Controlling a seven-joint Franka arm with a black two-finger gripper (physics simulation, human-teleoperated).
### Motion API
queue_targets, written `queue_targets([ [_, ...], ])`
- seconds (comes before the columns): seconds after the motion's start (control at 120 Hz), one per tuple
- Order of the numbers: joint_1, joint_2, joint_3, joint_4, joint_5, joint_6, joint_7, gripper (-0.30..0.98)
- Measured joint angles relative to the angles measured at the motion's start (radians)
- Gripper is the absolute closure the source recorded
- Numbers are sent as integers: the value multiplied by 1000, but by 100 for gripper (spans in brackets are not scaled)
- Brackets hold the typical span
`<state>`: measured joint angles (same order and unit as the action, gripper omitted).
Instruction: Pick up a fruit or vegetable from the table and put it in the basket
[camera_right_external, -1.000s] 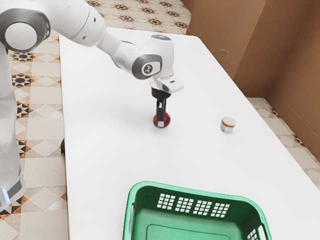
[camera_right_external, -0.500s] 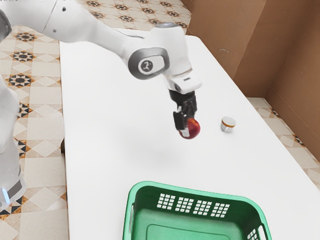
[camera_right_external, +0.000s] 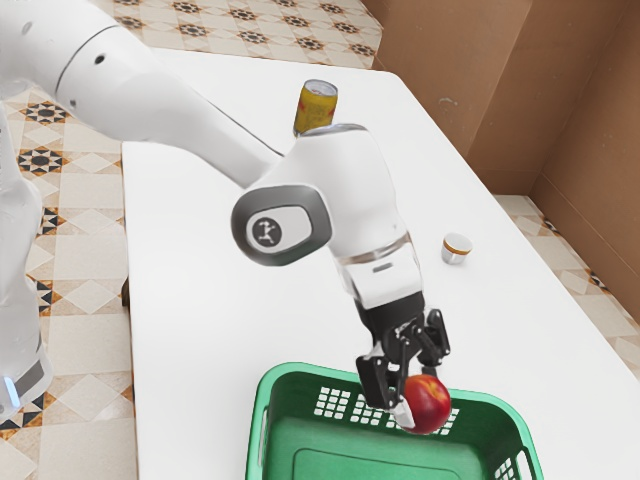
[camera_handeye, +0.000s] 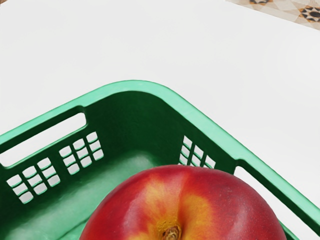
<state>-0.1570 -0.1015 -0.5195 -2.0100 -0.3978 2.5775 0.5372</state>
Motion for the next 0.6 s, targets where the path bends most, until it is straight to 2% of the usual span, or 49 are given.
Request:
queue_targets([
  [0.1, 4, 20, -6, -1, -26, 38, -13, 46],
  [0.15, 2, 17, -10, -1, -52, 49, -13, 30],
  [0.192, -9, 18, -11, -1, -72, 54, -9, 22],
  [0.275, -24, 18, -13, -2, -103, 60, 0, 12],
  [0.383, -23, 17, -9, -6, -127, 65, 11, 6],
  [0.425, -44, 15, 44, 18, -152, 69, 7, 5],
  [0.458, -71, 4, 148, 8, -183, 71, -21, 4],
  [0.492, -55, -2, 257, -8, -188, 72, -68, 3],
  [0.517, -31, -6, 342, -20, -151, 66, -130, 3],
  [0.533, -13, -11, 397, -24, -103, 52, -180, 2],
  [0.567, 12, -24, 488, -3, 17, -8, -306, 2],
  [0.6, -9, -31, 557, 92, 135, -131, -443, 1],
])
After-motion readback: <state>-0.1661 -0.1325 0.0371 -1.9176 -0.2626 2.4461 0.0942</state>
